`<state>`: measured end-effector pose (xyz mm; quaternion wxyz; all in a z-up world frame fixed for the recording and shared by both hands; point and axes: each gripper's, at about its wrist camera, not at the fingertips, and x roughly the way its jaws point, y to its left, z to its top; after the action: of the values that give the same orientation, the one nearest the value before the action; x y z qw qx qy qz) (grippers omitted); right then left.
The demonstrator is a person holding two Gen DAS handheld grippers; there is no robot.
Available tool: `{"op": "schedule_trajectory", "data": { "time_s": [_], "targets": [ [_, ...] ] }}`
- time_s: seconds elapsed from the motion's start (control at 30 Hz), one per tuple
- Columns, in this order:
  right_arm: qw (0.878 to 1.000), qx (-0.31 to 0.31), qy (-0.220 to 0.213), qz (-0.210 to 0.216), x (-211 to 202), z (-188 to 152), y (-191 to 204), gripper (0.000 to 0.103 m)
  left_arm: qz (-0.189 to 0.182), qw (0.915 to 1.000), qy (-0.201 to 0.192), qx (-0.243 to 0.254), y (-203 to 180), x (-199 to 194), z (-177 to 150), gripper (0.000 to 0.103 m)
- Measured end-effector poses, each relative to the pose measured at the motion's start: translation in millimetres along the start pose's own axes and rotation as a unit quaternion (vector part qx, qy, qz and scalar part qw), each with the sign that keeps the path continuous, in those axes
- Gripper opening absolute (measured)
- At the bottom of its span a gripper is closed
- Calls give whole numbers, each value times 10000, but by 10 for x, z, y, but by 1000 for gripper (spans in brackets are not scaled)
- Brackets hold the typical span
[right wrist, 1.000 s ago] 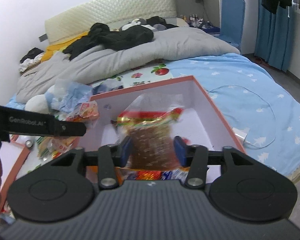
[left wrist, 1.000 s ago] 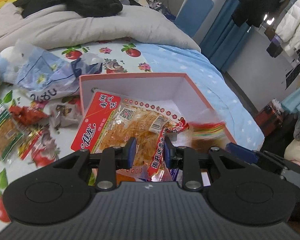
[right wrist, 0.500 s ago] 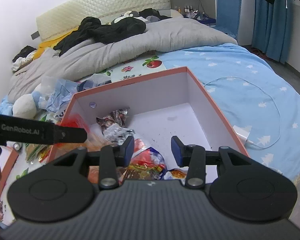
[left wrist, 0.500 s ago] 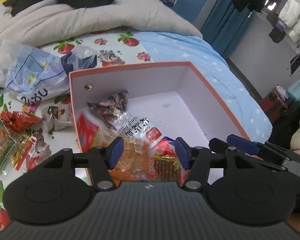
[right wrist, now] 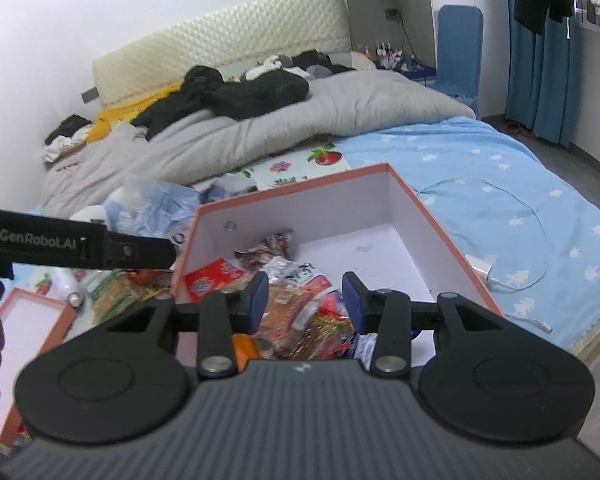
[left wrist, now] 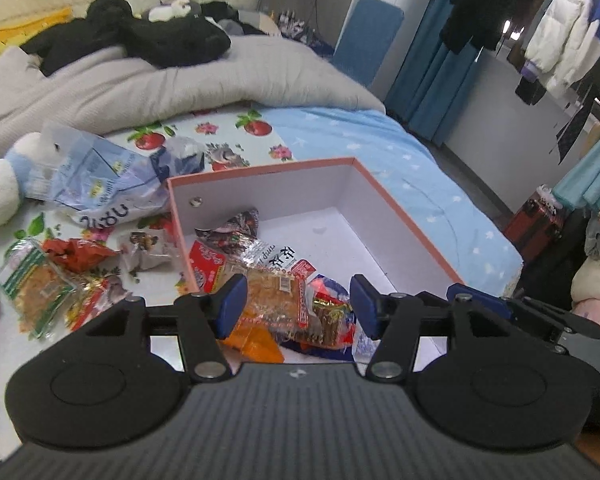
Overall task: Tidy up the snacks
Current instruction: 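Open both tools to drop the packs into the orange box, then move both open tools back from the box toward the snack pile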
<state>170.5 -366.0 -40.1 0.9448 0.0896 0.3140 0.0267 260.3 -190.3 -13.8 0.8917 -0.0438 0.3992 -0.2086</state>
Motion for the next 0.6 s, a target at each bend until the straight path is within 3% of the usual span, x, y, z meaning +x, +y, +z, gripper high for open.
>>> {"op": "schedule_trajectory", "data": {
  "time_s": [0.6],
  "targets": [
    [9967,-342,-457,573,-867,-415,783,44,363,9972,-616,-235,366,-1548,-910,63]
  ]
}}
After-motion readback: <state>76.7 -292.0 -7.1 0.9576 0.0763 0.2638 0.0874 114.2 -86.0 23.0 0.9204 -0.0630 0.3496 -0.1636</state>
